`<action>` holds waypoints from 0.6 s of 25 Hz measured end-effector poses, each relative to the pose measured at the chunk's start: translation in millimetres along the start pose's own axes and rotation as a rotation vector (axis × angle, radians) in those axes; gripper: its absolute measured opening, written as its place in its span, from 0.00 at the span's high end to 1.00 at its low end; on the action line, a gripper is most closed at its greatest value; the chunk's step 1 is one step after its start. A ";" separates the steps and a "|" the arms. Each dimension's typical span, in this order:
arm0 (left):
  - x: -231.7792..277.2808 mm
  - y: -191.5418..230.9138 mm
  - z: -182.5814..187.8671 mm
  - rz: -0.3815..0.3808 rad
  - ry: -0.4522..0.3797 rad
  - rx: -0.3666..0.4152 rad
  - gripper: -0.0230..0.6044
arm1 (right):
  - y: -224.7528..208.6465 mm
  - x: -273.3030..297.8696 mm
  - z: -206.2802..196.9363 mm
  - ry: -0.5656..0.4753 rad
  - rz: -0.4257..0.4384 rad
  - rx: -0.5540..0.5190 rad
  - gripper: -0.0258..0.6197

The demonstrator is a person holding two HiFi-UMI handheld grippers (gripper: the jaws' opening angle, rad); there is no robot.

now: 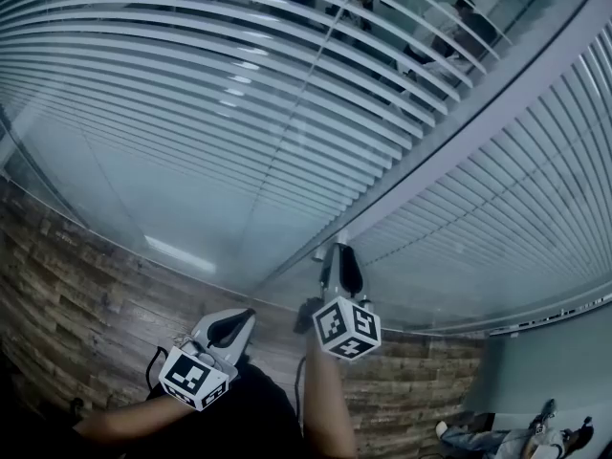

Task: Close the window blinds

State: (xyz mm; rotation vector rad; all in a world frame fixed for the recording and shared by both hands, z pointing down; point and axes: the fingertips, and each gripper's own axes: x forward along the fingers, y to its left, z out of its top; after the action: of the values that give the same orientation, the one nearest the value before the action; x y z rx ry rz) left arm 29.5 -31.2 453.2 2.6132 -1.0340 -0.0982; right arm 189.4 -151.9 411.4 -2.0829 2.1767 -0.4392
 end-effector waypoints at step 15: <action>-10.8 0.6 -9.4 0.002 0.002 -0.001 0.96 | 8.1 -1.3 -9.5 0.030 -0.016 -0.209 0.72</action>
State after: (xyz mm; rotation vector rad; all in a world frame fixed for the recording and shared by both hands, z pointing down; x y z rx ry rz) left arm 22.9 -21.7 461.7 2.6108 -1.0353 -0.0961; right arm 179.1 -149.1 418.1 -2.2105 2.3154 -0.2555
